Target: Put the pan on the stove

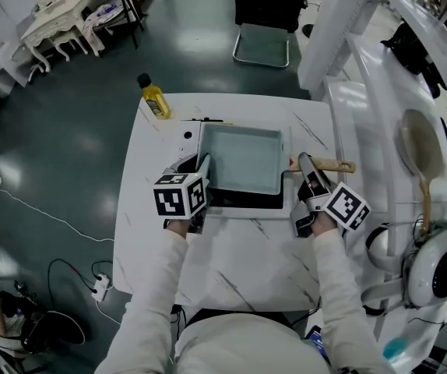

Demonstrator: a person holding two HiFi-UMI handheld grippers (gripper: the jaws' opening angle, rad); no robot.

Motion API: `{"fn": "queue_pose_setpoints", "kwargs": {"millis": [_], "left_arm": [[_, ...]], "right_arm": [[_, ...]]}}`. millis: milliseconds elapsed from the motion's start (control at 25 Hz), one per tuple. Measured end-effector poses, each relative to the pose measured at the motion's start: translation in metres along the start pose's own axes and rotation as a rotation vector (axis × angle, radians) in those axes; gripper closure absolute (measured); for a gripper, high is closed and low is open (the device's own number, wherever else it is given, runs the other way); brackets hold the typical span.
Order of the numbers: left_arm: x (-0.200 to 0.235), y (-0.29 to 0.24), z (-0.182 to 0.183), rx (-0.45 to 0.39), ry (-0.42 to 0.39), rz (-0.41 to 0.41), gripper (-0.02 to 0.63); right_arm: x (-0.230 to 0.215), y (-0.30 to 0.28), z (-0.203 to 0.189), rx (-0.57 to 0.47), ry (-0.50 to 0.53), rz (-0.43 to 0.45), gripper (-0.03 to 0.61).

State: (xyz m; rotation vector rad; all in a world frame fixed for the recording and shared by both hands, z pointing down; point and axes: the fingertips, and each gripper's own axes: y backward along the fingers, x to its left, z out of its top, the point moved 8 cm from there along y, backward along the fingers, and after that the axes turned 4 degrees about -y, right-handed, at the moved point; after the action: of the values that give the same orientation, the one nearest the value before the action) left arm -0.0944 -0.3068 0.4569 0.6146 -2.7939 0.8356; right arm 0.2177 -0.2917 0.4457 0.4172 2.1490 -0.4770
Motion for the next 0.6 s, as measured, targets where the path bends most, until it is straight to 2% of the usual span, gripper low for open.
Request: {"fn": "queue_pose_setpoints", "kwargs": {"millis": [600], "left_arm": [[0.0019,-0.0035,-0.0001,-0.003,-0.008,-0.003,0.554]], "right_arm": [[-0.0014,-0.0033,0.0011,-0.002,0.004,0.016,0.428]]}}
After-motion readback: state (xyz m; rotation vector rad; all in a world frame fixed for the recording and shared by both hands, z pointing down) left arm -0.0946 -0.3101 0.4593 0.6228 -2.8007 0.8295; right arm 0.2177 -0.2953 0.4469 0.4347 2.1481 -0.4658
